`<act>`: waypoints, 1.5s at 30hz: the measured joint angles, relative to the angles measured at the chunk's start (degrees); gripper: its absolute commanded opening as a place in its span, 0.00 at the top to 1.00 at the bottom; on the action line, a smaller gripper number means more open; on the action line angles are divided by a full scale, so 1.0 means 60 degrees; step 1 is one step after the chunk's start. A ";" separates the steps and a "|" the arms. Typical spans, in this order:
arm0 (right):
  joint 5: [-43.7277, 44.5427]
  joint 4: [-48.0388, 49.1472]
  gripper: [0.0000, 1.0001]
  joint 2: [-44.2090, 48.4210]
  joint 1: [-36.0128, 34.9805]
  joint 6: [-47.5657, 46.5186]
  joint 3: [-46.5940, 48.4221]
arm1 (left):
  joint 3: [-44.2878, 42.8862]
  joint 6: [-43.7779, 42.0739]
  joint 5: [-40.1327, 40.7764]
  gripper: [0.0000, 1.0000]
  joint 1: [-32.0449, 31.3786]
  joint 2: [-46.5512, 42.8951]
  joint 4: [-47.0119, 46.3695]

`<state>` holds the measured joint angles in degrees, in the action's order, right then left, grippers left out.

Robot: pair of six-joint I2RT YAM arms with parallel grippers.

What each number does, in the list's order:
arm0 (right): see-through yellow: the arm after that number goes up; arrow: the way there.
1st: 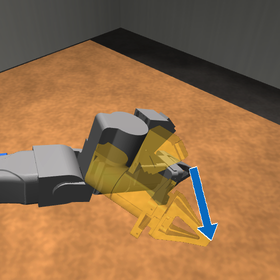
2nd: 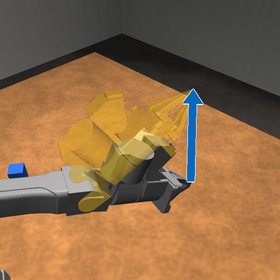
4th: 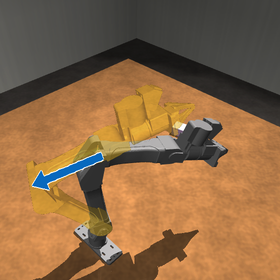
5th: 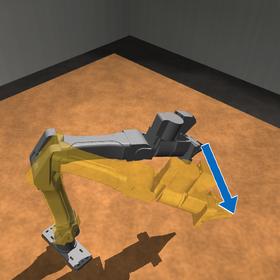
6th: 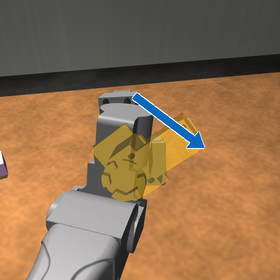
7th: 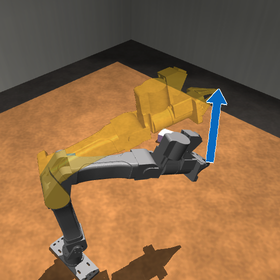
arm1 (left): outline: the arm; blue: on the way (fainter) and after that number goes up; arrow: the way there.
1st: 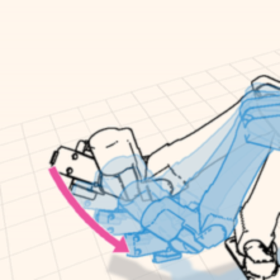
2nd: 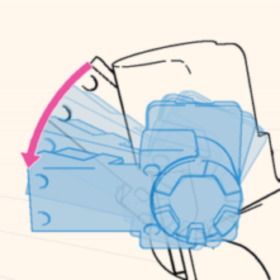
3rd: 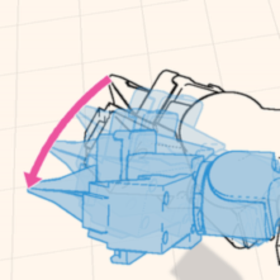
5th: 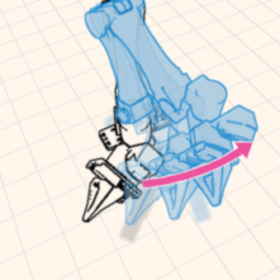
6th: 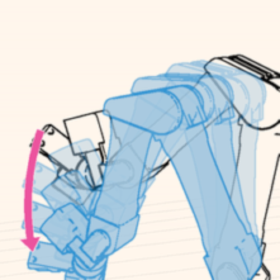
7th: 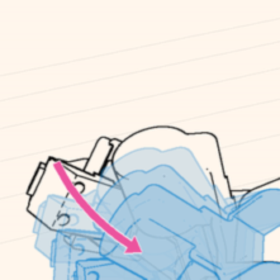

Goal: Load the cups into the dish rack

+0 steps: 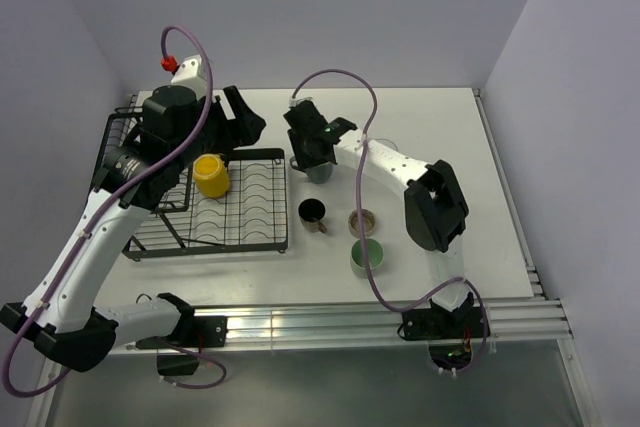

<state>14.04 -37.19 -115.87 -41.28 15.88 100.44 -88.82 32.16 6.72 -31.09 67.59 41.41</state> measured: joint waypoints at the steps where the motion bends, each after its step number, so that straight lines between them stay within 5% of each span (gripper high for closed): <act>1: -0.0029 -0.0004 0.52 0.0000 0.0000 -0.0066 -0.0025 | 0.0000 -0.0004 0.0000 0.19 0.0000 0.0000 0.0000; 16: -0.0361 0.0015 0.65 -0.0284 0.0000 -0.0674 -0.0036 | 0.0131 0.0000 0.0000 0.19 0.0000 0.0055 -0.0011; 19: -0.0452 -0.0018 0.74 -0.0324 0.0000 -0.0783 -0.0033 | 0.0142 0.0000 0.0000 0.19 0.0000 0.0084 -0.0011; 23: -0.0499 -0.0029 0.99 -0.0361 0.0004 -0.0885 0.0029 | 0.0204 0.0004 0.0000 0.19 0.0000 0.0091 -0.0029; 36: -0.1512 -0.0244 1.00 0.0120 0.0386 -0.0321 0.0062 | 0.0364 0.0076 -0.0062 0.19 0.0000 0.0095 -0.0248; 45: -0.2750 0.0175 1.00 0.3304 0.1570 0.0914 -0.0994 | 0.1071 0.0280 -0.0707 0.13 0.0000 0.0102 -0.1144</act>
<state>-2.46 -36.14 -96.05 -31.86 21.37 94.48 -82.39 33.85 2.48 -31.09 68.20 34.54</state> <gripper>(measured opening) 0.104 0.858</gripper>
